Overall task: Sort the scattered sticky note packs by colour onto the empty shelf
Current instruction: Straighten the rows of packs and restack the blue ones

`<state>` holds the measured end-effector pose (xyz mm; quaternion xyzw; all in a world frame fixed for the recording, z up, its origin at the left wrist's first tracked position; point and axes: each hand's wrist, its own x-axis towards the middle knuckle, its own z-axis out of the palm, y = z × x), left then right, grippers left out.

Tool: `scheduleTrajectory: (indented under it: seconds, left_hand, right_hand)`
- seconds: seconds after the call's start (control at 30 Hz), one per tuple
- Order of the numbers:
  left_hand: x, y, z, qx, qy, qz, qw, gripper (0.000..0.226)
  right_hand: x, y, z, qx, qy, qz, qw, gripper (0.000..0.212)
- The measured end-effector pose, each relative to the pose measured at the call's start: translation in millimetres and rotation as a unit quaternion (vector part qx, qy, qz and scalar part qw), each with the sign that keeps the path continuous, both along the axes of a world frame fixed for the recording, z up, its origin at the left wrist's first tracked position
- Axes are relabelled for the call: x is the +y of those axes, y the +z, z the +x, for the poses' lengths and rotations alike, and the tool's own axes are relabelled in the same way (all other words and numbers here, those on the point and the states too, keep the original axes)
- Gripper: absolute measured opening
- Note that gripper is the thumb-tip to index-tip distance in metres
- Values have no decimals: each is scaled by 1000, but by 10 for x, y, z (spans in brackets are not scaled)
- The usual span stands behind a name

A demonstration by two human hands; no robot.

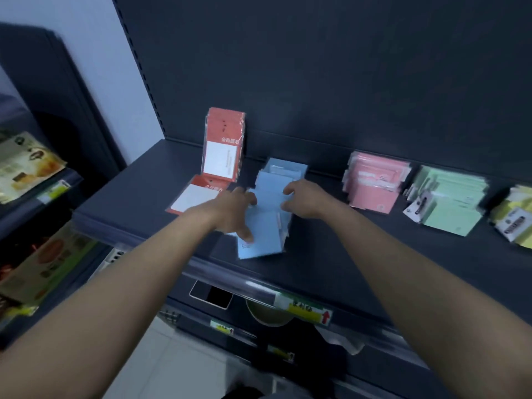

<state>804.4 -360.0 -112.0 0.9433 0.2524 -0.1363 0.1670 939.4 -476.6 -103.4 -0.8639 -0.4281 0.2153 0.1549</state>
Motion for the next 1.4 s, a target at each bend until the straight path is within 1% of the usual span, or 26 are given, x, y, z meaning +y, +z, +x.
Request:
scheduleTrajectory:
  seconds: [0.1,0.23,0.3,0.4,0.47,0.53,0.57,0.6,0.67,0.73,0.8,0.87,0.97,1.07,1.1,1.17,1.23,1.33,1.4]
  left_hand:
    - [100,-35,36,-10,-43,-6,999,82]
    - [212,-20,95,-5,-97,-15,995,71]
    - [282,-35,129,-4,-113,-29,993,68]
    - [367,-43,175,-15,-127,-56,990,62]
    - [402,-28,210,-18,-131,-62,989,57]
    - [436,-27,248,-41,-112,-97,988,49]
    - [460,-36,271,-66,-93,-120,986,43]
    - [487,-46,297,-101,-73,-132,983,38]
    - [550,-77,373,-170,-36,-110,979,30]
    - [602,-117,459,-196,-7,-83,977,35]
    - [622,-163,542,-174,6,-92,980,50]
    - [609,-207,615,-155,23,-136,978,60]
    - [554,-227,715,-169,69,-204,962,65]
    - [515,-250,796,-169,75,-204,961,84]
    - [509,-250,802,-167,76,-202,962,86]
    - [511,-244,797,-168,78,-210,960,81]
    - [516,-208,789,-182,68,-207,959,70]
    - [571,-164,807,-207,44,-174,962,57]
    - [606,-165,821,-219,31,-172,960,52]
  right_hand:
    - [66,-48,-52,7,-36,-21,999,39]
    - [136,-83,-104,16,-103,-3,995,35]
    - [164,-97,-103,13,-134,-3,991,34]
    - [175,-102,-84,31,-168,-2,985,33]
    - [174,-120,-36,54,-214,52,974,30]
    - [190,-115,15,72,-254,125,956,18]
    - [200,-105,48,75,-264,152,949,12]
    - [210,-88,83,74,-270,173,945,11]
    - [231,-34,153,61,-286,216,932,13]
    - [247,29,210,36,-304,259,916,13]
    - [268,78,266,4,-319,279,906,12]
    - [295,100,320,-20,-326,277,904,12]
    - [312,101,418,-33,-326,269,906,14]
    - [317,67,549,-21,-314,276,908,14]
    - [319,55,591,-14,-314,280,907,14]
    - [322,31,652,-7,-310,280,908,15]
    - [341,13,693,10,-287,273,918,16]
    - [391,-18,706,77,-234,276,929,21]
    - [401,-45,682,105,-214,262,935,20]
